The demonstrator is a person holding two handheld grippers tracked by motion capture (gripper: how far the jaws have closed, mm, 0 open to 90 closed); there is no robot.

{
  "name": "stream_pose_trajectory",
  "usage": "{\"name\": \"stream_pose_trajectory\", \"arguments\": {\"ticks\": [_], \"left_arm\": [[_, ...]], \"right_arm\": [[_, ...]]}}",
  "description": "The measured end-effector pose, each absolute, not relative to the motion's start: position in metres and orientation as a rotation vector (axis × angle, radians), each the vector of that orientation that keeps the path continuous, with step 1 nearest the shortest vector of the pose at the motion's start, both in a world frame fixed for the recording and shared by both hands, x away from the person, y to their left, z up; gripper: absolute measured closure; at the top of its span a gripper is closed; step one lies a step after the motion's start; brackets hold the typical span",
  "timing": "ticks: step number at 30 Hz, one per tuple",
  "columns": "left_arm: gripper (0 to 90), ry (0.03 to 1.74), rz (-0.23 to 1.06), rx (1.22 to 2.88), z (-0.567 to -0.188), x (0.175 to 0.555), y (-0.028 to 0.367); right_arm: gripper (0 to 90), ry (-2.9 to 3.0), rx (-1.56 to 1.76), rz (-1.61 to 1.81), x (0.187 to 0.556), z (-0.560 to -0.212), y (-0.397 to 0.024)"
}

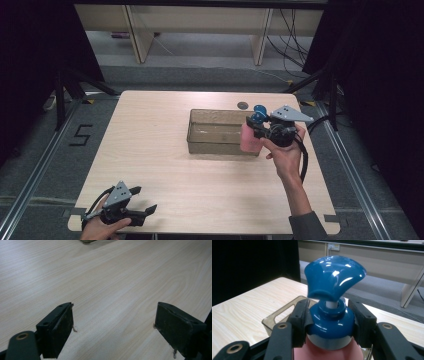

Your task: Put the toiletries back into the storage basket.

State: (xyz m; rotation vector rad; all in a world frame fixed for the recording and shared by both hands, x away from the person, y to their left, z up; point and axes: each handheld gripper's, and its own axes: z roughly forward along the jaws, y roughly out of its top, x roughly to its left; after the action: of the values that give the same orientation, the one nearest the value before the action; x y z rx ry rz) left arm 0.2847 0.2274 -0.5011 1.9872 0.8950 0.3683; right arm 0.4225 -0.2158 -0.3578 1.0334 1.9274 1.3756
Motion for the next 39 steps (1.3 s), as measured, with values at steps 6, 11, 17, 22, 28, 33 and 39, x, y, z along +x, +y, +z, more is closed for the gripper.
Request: {"name": "stream_pose_trajectory", "arguments": {"ticks": [6,11,17,22,28,33,39], "left_arm": [[14.8,0.897,0.366,1.984,-0.501,0.285,0.228],[14.7,0.894,0.359,1.981,-0.501,0.284,0.227],[14.8,0.893,0.357,1.984,-0.502,0.284,0.226],[14.8,0.892,0.359,1.984,-0.501,0.284,0.227],[14.7,0.893,0.358,1.985,-0.502,0.284,0.226],[14.8,0.896,0.357,1.989,-0.502,0.284,0.227],[14.8,0.902,0.354,1.979,-0.502,0.284,0.226]], "right_arm": [[53.4,1.906,1.085,1.390,0.431,-0.357,-0.215],[53.4,1.909,1.083,1.388,0.443,-0.359,-0.217],[53.4,1.902,1.075,1.354,0.457,-0.365,-0.219],[53.4,1.893,1.108,1.355,0.466,-0.370,-0.218],[53.4,1.881,1.140,1.339,0.473,-0.376,-0.216],[53.4,1.873,1.118,1.326,0.479,-0.381,-0.217],[53.4,1.887,1.141,1.316,0.481,-0.387,-0.217]]}}
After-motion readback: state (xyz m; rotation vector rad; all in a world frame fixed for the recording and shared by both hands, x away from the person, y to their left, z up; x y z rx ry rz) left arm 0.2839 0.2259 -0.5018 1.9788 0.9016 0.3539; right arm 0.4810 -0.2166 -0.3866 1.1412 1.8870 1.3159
